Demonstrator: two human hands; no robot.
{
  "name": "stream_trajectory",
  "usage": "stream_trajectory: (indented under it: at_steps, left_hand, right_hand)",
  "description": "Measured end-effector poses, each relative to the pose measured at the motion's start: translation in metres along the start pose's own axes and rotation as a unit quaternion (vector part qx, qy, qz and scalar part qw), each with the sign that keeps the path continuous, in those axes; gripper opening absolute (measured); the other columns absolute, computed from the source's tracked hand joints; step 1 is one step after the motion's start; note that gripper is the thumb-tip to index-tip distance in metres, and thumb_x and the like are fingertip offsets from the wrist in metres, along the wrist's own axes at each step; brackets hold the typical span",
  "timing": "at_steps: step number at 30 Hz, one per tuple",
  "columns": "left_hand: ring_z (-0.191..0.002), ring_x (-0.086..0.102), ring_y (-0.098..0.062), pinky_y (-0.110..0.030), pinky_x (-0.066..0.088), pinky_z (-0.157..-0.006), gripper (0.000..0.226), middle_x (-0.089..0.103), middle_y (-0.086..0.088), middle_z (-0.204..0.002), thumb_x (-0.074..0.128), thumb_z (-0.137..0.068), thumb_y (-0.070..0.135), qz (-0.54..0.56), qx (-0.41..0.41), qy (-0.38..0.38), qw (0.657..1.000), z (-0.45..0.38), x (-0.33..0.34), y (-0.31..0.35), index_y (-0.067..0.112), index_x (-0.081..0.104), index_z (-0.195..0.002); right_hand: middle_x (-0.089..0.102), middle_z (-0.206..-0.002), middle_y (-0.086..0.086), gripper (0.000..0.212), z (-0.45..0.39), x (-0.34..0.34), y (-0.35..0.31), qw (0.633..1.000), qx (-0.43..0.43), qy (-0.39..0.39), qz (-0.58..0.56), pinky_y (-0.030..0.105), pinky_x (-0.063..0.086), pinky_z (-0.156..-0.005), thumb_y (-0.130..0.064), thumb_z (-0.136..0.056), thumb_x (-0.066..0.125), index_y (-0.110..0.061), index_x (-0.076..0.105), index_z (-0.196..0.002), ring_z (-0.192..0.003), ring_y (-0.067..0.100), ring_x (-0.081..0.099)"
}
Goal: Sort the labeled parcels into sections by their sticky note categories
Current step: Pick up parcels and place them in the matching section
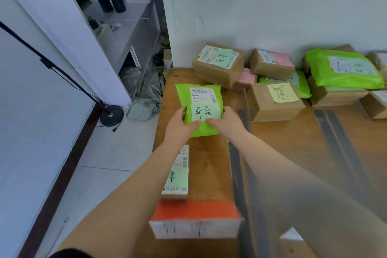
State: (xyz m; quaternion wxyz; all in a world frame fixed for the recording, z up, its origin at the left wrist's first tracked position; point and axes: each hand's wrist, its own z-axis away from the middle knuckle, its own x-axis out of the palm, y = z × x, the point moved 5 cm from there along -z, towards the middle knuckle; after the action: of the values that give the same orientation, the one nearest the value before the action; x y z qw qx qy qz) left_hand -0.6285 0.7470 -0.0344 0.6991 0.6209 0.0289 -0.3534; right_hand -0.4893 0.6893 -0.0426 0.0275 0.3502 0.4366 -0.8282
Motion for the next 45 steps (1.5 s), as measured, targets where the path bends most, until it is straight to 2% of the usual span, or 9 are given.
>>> stream_trajectory:
  at_steps: [4, 7, 9, 13, 25, 29, 32, 35, 45]
  left_hand:
    - [-0.120, 0.050, -0.017, -0.022, 0.039, -0.084, 0.063, 0.053, -0.003, -0.135, 0.067, -0.085, 0.024, -0.019, 0.008, -0.029, 0.999, 0.035, 0.006, -0.008, 0.012, 0.039, -0.140]
    - [-0.113, 0.051, -0.013, -0.021, 0.038, -0.080, 0.057, 0.056, -0.001, -0.130, 0.067, -0.085, 0.024, -0.051, 0.035, -0.044, 0.997, 0.059, 0.009, -0.013, 0.014, 0.044, -0.136]
    - [-0.108, 0.054, -0.014, -0.027, 0.043, -0.080, 0.052, 0.060, 0.000, -0.124, 0.068, -0.083, 0.025, -0.068, 0.048, -0.052, 0.995, 0.072, 0.012, -0.019, 0.015, 0.048, -0.131]
    - [-0.107, 0.056, -0.019, -0.039, 0.049, -0.086, 0.053, 0.060, 0.001, -0.121, 0.068, -0.082, 0.033, -0.137, 0.045, -0.069, 0.987, 0.094, 0.017, -0.032, 0.019, 0.050, -0.130]
    - [-0.117, 0.053, -0.022, -0.037, 0.048, -0.092, 0.057, 0.057, -0.003, -0.129, 0.065, -0.083, 0.037, -0.296, 0.035, -0.128, 0.946, 0.108, 0.030, -0.056, 0.015, 0.049, -0.133]
    - [-0.110, 0.056, -0.019, -0.034, 0.049, -0.089, 0.048, 0.059, -0.002, -0.124, 0.068, -0.082, 0.031, -0.274, 0.027, -0.143, 0.951, 0.102, 0.031, -0.063, 0.015, 0.055, -0.126]
    - [-0.116, 0.052, -0.020, -0.032, 0.043, -0.094, 0.051, 0.054, -0.004, -0.130, 0.064, -0.085, 0.031, -0.257, 0.035, -0.129, 0.957, 0.091, 0.026, -0.060, 0.012, 0.050, -0.131]
    - [-0.124, 0.048, -0.020, -0.033, 0.040, -0.099, 0.052, 0.048, -0.004, -0.139, 0.059, -0.090, 0.032, -0.249, 0.060, -0.106, 0.961, 0.066, 0.015, -0.043, 0.012, 0.045, -0.136]
    - [-0.127, 0.045, -0.021, -0.034, 0.040, -0.100, 0.060, 0.044, -0.006, -0.143, 0.053, -0.091, 0.041, -0.179, 0.045, -0.035, 0.982, -0.065, -0.009, 0.033, 0.012, 0.036, -0.141]
  right_hand:
    - [0.058, -0.124, 0.011, 0.057, 0.039, -0.002, 0.020, 1.000, 0.000, 0.017, -0.006, 0.028, 0.043, -0.074, -0.027, -0.082, 0.070, -0.003, 0.042, -0.127, -0.112, 0.027, 0.057]
    - [0.055, -0.126, 0.012, 0.061, 0.063, -0.001, 0.033, 0.999, -0.011, 0.039, 0.006, 0.030, 0.046, -0.078, -0.026, -0.078, 0.073, -0.003, 0.043, -0.127, -0.112, 0.027, 0.056]
    - [0.051, -0.128, 0.014, 0.065, 0.078, 0.003, 0.042, 0.999, -0.015, 0.048, 0.017, 0.036, 0.049, -0.085, -0.026, -0.077, 0.073, -0.004, 0.041, -0.129, -0.112, 0.028, 0.056]
    - [0.047, -0.127, 0.014, 0.064, 0.101, 0.011, 0.056, 0.997, 0.000, 0.029, 0.071, 0.037, 0.050, -0.079, -0.028, -0.082, 0.069, -0.005, 0.036, -0.131, -0.109, 0.031, 0.056]
    - [0.043, -0.132, 0.016, 0.069, 0.117, 0.031, 0.084, 0.991, 0.047, -0.024, 0.127, 0.037, 0.045, -0.089, -0.028, -0.083, 0.068, -0.004, 0.031, -0.136, -0.118, 0.032, 0.051]
    - [0.044, -0.131, 0.015, 0.066, 0.115, 0.040, 0.090, 0.988, 0.054, -0.050, 0.137, 0.040, 0.047, -0.094, -0.025, -0.079, 0.071, -0.006, 0.037, -0.131, -0.117, 0.032, 0.052]
    - [0.037, -0.137, 0.015, 0.069, 0.106, 0.036, 0.082, 0.983, 0.039, -0.044, 0.172, 0.041, 0.043, -0.098, -0.029, -0.083, 0.067, -0.006, 0.031, -0.137, -0.125, 0.035, 0.042]
    - [0.032, -0.144, 0.014, 0.068, 0.082, 0.017, 0.057, 0.980, -0.016, -0.010, 0.196, 0.039, 0.039, -0.099, -0.031, -0.089, 0.060, -0.006, 0.025, -0.142, -0.130, 0.033, 0.036]
    - [0.049, -0.137, 0.007, 0.060, -0.048, -0.057, -0.035, 0.991, -0.089, 0.048, 0.083, 0.034, 0.040, -0.102, -0.038, -0.086, 0.062, -0.013, 0.043, -0.138, -0.126, 0.025, 0.047]
